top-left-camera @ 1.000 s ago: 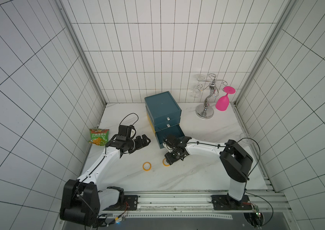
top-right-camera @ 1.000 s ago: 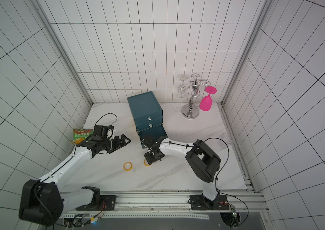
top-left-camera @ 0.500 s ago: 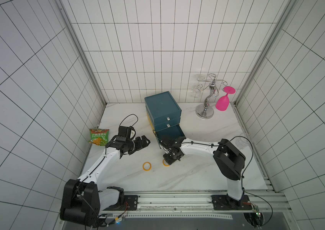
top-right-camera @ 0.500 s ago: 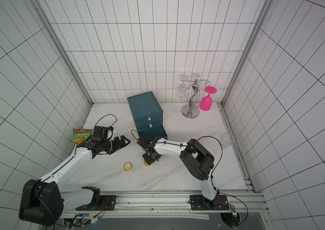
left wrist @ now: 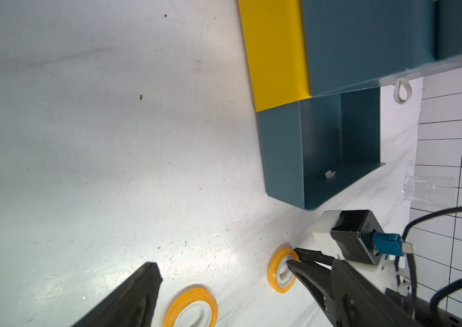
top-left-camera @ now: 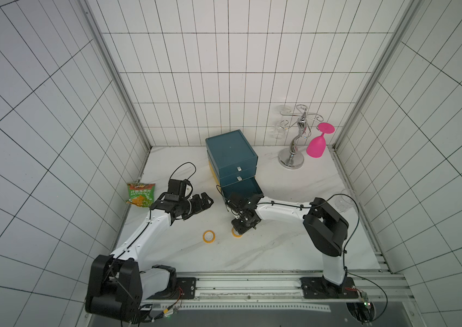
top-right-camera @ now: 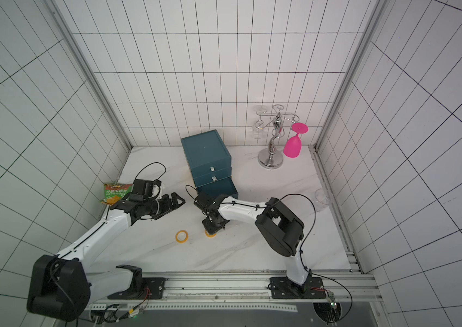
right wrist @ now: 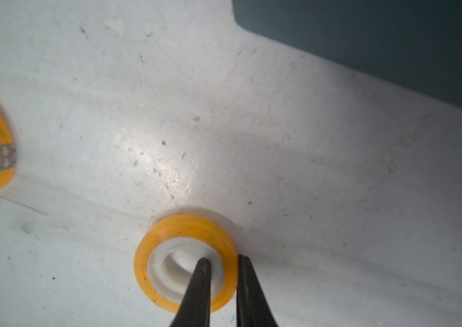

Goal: Place the transparent tape into the drawer according to color
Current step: Pick up the tape at the center of the board, then place the tape in the drawer.

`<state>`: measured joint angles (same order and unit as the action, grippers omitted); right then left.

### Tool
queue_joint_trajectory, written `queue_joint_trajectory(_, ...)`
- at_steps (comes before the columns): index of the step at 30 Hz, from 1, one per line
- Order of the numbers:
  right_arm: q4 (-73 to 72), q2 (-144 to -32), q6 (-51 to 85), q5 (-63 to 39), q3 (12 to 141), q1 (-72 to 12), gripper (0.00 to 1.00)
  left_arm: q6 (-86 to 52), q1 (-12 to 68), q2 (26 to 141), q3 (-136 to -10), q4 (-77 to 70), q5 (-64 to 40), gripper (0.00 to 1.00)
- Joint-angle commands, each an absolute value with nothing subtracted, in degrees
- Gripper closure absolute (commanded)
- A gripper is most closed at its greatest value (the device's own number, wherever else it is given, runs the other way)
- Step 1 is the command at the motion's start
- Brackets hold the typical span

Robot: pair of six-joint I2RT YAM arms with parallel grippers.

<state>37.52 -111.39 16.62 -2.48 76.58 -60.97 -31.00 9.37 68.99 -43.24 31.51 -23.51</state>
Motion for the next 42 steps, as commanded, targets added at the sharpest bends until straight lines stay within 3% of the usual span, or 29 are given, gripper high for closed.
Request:
queue_joint_trajectory(1, 38.44, -105.90, 18.08, -1.08, 75.88, -59.33, 1.00, -30.45, 9.15, 68.16, -42.89, 30.50, -23.38, 0.02)
queue_joint_trajectory(11, 33.73, -96.79, 19.75, 3.74, 75.63, -52.15, 1.00, -30.86, 9.22, 67.37, -42.15, 30.41, -23.46, 0.02)
queue_joint_trajectory(24, 25.61, -103.76, 20.64, 5.71, 79.08, -45.07, 1.00, -30.67, 9.39, 66.68, -41.59, 32.38, -22.43, 0.02)
queue_joint_trajectory(39, 23.73, -107.58, 21.31, 5.16, 82.76, -42.73, 1.00, -31.38, 9.41, 65.72, -39.53, 32.95, -21.80, 0.02)
queue_joint_trajectory(40, 23.81, -108.11, 21.28, 4.97, 83.09, -42.71, 0.96, -31.32, 9.49, 65.66, -39.49, 33.08, -21.72, 0.02)
queue_joint_trajectory(42, 23.91, -108.69, 21.44, 4.76, 83.23, -42.63, 0.78, -31.31, 9.94, 65.50, -39.28, 33.63, -21.21, 0.02)
